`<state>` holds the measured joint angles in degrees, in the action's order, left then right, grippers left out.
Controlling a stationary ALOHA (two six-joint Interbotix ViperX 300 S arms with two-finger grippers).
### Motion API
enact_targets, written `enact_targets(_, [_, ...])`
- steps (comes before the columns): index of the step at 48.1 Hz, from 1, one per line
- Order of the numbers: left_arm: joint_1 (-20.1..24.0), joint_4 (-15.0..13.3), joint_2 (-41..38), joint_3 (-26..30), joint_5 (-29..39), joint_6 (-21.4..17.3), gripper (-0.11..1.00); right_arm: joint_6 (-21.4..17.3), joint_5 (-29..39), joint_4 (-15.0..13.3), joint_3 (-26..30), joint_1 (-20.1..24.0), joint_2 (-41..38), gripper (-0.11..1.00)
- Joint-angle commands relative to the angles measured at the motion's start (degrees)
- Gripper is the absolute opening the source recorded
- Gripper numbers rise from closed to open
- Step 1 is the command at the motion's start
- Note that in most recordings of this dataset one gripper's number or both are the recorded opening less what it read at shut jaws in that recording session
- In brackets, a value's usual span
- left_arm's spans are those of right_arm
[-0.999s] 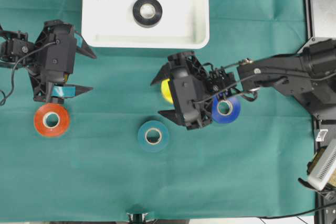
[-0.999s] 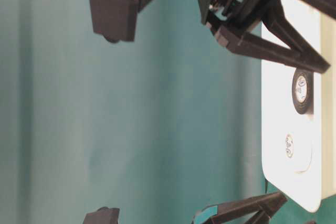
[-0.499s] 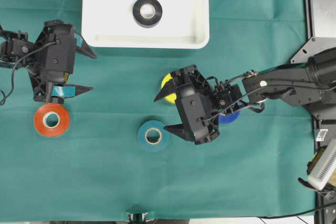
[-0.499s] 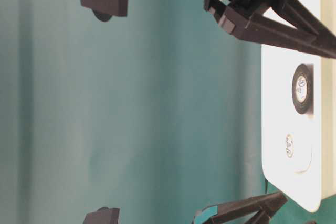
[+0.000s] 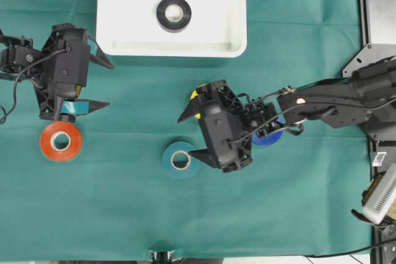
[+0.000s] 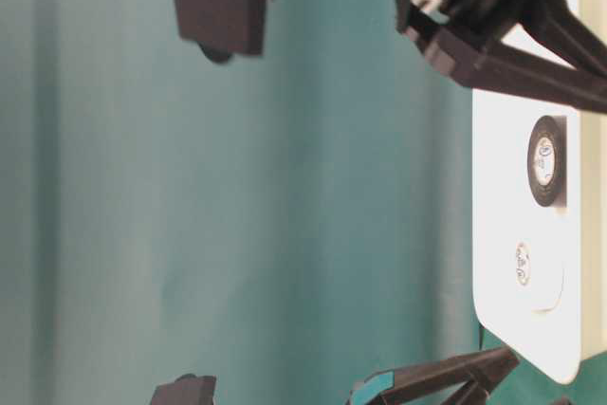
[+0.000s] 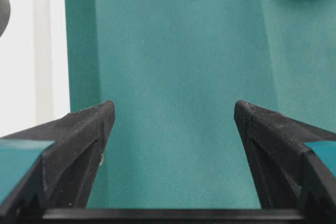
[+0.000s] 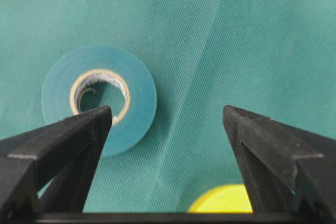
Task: Put the tape alternately from left to right into the white case.
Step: 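Move the right gripper down over the teal tape roll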
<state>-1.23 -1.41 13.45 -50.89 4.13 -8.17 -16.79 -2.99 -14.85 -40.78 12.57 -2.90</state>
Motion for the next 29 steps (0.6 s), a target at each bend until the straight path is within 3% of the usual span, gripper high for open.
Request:
enact_targets(1, [-0.18,-0.09,0.53,0.53,-0.44,0.09,0.95,-1.41,-0.18,0.09,1.85,0.09,-0.35,0.74])
enact_targets(11, [-0.18,-0.09,0.53,0.53,-0.44,0.09,0.95,-4.13,0.35,0.00,3.43,0.53,-3.25,0.74])
enact_targets(29, [-0.18,-0.09,0.53,0.44,-0.44,0.09,0.95,-4.57,2.20,0.00,6.86,0.97,-8.17,0.74])
